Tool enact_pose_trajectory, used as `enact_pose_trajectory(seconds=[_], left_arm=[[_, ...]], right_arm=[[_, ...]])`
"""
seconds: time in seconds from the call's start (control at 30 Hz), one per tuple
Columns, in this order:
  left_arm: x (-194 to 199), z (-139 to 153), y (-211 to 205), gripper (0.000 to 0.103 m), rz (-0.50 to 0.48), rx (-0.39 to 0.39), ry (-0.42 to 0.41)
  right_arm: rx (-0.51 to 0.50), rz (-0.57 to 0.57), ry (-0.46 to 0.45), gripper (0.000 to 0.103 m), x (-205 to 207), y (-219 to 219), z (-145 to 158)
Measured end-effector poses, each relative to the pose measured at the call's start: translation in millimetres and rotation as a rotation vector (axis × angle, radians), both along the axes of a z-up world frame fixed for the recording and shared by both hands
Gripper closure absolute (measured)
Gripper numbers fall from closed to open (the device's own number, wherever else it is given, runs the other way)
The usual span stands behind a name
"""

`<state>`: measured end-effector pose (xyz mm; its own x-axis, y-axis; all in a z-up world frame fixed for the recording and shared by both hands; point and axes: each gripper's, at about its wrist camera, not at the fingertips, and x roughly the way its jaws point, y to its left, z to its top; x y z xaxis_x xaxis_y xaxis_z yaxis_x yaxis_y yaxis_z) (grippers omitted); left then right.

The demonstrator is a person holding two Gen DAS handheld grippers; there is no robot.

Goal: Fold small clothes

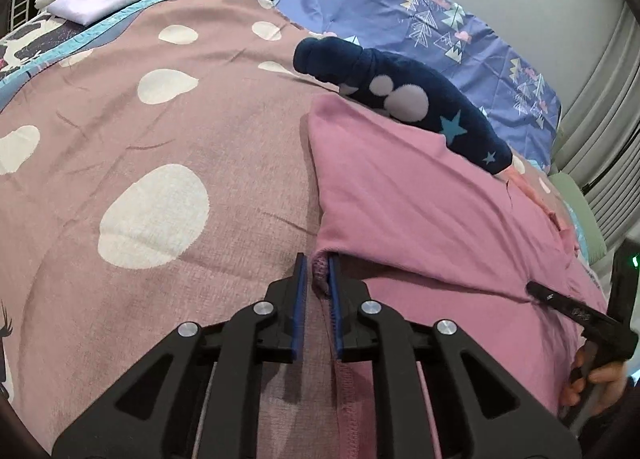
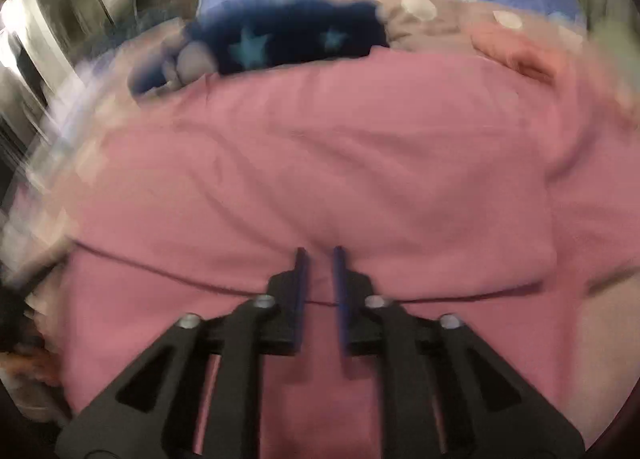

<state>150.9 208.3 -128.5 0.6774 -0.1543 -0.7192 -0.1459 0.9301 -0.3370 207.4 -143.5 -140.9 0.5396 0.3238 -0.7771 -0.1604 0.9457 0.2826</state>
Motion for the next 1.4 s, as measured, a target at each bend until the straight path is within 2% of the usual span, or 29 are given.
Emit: enact_pose_trajectory(seconds=[0.03,0.1,0.27,0.33,0.4,0.47,0.5,0.6,0.67,0.7,0.73,0.77,0.83,0.87,0.9,0.97,1.0,1.03,1.07,1.13,1.33,1.37,1.4], left_arm=[[1,0,-1,0.09,-0.001,0.01,0.004],[2,-1,-3,0.09,-0.002,0.026,0.01],[-1,10,-5,0.09,-0.01,0.066,0.013],[-9,32,-11,0.091,0.008,0.121,-0.026],[-13,55,-26,0.091,-0.019,0.155,-0.081],[-7,76,-55,0.087,-0.08,0.197,-0.118],[-2,80,-67,0.082,-0.105,0.208,-0.12],[22,73,-114,0.08,-0.196,0.205,-0.112],[43,49,-139,0.08,-0.233,0.189,-0.065],[50,38,-145,0.08,-0.236,0.196,-0.034],[59,15,-154,0.079,-0.24,0.216,0.028],[62,0,-160,0.079,-0.237,0.246,0.042],[59,4,-164,0.079,-0.238,0.281,0.013],[59,3,-164,0.079,-0.239,0.281,0.014],[58,1,-162,0.079,-0.24,0.275,0.011],[56,1,-151,0.078,-0.236,0.212,0.005],[57,-1,-147,0.078,-0.236,0.189,0.003],[57,-1,-145,0.077,-0.237,0.172,0.001],[57,-1,-143,0.076,-0.239,0.155,-0.001],[59,-2,-147,0.072,-0.246,0.14,-0.003],[56,0,-159,0.064,-0.268,0.184,-0.006],[56,0,-159,0.064,-0.269,0.188,-0.006],[56,0,-159,0.064,-0.27,0.191,-0.006]], right_arm=[[0.05,0.032,-0.019,0.097,-2,-10,-5],[0.113,0.019,0.003,0.097,0,-19,-5],[0.115,0.014,-0.018,0.097,-6,-20,-5],[0.135,0.014,-0.013,0.097,-5,-21,-6],[0.151,0.014,-0.01,0.097,0,-16,-7],[0.155,0.014,-0.011,0.097,0,-16,-7],[0.159,0.015,-0.012,0.097,1,-17,-7],[0.226,0.007,0.008,0.098,-2,-27,-6],[0.28,-0.029,0.032,0.098,-12,-44,-1],[0.322,-0.074,0.032,0.092,-23,-64,7],[0.339,-0.113,0.017,0.09,-29,-82,14],[0.354,-0.151,-0.01,0.09,-36,-103,22],[0.366,-0.268,-0.095,0.089,-56,-164,46],[0.367,-0.337,-0.129,0.081,-66,-194,55],[0.369,-0.447,-0.166,0.07,-80,-236,64],[0.403,-0.637,-0.173,0.065,-104,-298,66],[0.43,-0.69,-0.166,0.065,-111,-315,63],[0.489,-0.774,-0.145,0.064,-125,-341,56],[0.546,-0.834,-0.126,0.058,-135,-359,48],[0.63,-0.899,-0.11,0.057,-147,-380,36],[0.694,-1.015,-0.145,0.051,-137,-406,27],[0.688,-1.042,-0.152,0.057,-133,-413,27],[0.675,-1.096,-0.164,0.071,-130,-416,26]])
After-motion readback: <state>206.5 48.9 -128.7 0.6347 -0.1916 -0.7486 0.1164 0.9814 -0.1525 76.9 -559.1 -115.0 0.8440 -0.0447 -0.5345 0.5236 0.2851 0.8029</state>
